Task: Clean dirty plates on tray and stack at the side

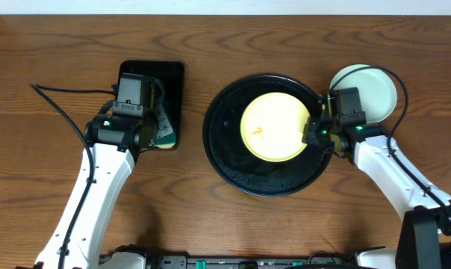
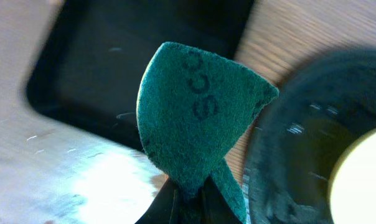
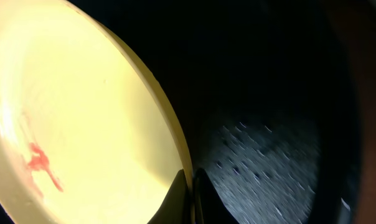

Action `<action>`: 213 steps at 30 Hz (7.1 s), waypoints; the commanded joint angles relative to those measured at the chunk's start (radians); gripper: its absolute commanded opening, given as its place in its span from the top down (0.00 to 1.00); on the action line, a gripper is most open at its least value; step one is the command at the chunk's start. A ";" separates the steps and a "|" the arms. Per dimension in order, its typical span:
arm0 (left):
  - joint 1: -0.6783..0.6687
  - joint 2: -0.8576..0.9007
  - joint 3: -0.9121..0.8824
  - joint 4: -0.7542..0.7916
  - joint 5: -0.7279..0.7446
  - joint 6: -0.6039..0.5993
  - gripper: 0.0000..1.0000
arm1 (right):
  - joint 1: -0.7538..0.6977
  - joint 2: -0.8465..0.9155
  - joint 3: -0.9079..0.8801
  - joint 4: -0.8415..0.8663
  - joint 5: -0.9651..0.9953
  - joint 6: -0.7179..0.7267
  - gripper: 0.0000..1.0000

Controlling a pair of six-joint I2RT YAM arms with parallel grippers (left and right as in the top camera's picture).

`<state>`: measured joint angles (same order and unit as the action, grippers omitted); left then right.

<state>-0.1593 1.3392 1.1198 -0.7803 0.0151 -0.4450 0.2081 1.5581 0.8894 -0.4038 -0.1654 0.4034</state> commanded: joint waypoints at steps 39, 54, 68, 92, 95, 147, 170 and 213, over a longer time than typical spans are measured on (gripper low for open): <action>-0.516 0.573 -0.003 0.702 0.148 -0.446 0.93 | 0.048 0.193 0.023 0.116 0.041 0.000 0.99; -0.504 0.543 -0.001 0.452 -0.327 -0.204 0.93 | 0.048 0.193 0.023 0.106 0.042 -0.001 0.99; -0.504 0.287 0.006 0.506 -0.275 -0.181 0.92 | 0.048 0.193 0.023 0.105 0.042 -0.008 0.99; -0.471 0.576 0.003 0.538 -0.151 -0.193 0.92 | 0.048 0.193 0.023 0.101 0.042 -0.009 0.99; -0.456 0.576 0.003 0.463 -0.301 -0.145 0.92 | 0.048 0.193 0.023 0.101 0.042 -0.009 0.99; -0.492 0.422 0.016 0.291 -0.526 -0.217 0.93 | 0.048 0.192 0.024 0.094 0.045 -0.027 0.99; -0.087 0.122 0.011 0.112 -0.423 -0.108 0.92 | 0.234 -0.224 0.242 -0.025 0.650 -0.529 0.99; 0.091 0.315 0.008 0.330 -0.134 0.090 0.92 | 0.571 -0.221 0.241 0.508 1.160 -1.271 0.99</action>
<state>-0.0734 1.6196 1.1370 -0.4828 -0.1173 -0.3691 0.8013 1.3407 1.1172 0.1200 0.9825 -0.9871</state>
